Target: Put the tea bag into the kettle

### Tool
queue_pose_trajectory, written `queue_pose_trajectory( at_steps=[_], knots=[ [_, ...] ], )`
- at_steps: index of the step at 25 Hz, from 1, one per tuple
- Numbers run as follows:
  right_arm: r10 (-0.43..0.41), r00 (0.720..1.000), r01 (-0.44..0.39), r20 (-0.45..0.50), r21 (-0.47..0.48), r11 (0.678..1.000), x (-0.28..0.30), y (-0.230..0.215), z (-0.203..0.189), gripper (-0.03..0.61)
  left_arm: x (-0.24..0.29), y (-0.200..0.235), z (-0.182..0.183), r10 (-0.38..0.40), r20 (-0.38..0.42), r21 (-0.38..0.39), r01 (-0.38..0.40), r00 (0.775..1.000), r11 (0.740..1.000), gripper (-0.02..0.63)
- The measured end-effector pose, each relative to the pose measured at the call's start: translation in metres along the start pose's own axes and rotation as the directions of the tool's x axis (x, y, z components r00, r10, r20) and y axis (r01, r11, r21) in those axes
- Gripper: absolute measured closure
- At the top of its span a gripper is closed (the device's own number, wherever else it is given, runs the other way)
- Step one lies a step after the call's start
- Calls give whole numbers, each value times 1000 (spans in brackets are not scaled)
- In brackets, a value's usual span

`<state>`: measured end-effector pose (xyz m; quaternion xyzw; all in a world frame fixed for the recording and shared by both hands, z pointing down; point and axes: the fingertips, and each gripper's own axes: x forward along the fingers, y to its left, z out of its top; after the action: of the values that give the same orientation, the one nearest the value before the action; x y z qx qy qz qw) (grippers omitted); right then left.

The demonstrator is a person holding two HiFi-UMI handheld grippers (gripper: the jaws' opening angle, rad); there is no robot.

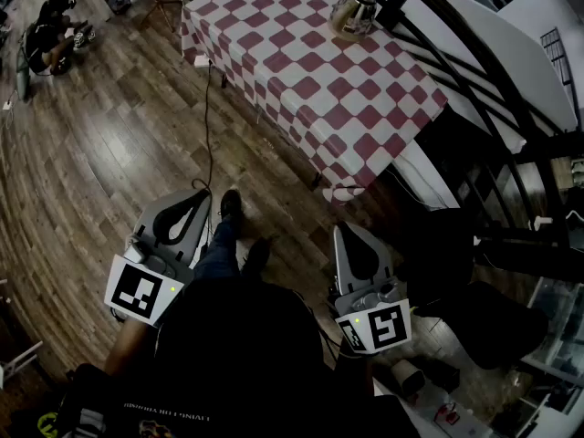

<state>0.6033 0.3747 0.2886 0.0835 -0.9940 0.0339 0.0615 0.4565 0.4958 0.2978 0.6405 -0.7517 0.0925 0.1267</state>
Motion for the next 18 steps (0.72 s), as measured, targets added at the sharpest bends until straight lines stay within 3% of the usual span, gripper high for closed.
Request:
queue_pose_trajectory(
  at_steps=[18],
  knots=[
    [36, 999, -36, -5, 33, 999, 78, -38, 1, 561, 68, 47, 6, -22, -27, -13, 22, 999, 1000, 620]
  ],
)
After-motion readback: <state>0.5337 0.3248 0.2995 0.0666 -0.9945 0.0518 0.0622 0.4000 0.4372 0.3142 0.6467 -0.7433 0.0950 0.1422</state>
